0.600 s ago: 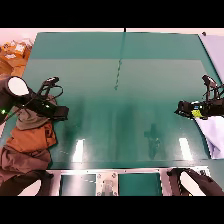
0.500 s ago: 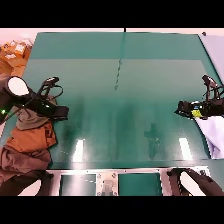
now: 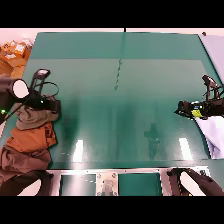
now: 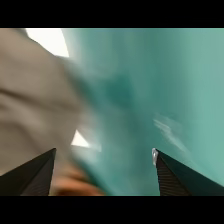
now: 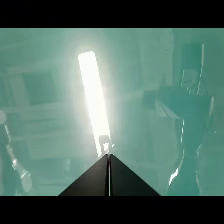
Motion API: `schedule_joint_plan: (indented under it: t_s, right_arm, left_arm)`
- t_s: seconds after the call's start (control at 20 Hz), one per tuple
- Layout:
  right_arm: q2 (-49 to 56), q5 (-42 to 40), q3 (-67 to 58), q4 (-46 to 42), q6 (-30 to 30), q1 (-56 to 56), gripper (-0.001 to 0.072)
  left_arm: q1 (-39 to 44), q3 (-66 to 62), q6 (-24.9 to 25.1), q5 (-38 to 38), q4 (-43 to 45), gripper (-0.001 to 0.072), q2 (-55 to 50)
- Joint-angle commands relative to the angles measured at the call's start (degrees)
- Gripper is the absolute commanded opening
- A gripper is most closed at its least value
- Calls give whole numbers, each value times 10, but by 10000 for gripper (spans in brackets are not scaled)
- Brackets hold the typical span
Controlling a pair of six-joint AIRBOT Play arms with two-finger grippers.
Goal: Fold the shirts.
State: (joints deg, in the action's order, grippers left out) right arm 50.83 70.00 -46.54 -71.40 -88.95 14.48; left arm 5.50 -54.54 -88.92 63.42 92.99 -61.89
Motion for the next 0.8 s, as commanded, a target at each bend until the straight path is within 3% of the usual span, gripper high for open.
schedule_joint_plan:
  t_s: [0.0, 0.2, 0.45, 0.5, 0.55, 0.75]
  right_arm:
    - [0, 0, 0, 0, 0, 0, 19]
    - [0, -2, 0, 0, 0, 0, 20]
    - [0, -6, 0, 0, 1, 0, 19]
    - [0, -6, 0, 0, 1, 0, 19]
    - [0, -6, 0, 0, 1, 0, 20]
    - [0, -6, 0, 1, 0, 0, 19]
  left_arm:
    - [-54, 0, -25, -86, 118, 708, -14]
    - [-137, 0, -25, -53, 114, 708, -90]
    - [-184, 0, -38, -27, 109, 695, -169]
    - [-184, 0, -36, -10, 104, 395, -175]
    - [-184, 0, -22, 2, 94, 27, -175]
    - [-184, -47, 11, 57, 38, 26, -175]
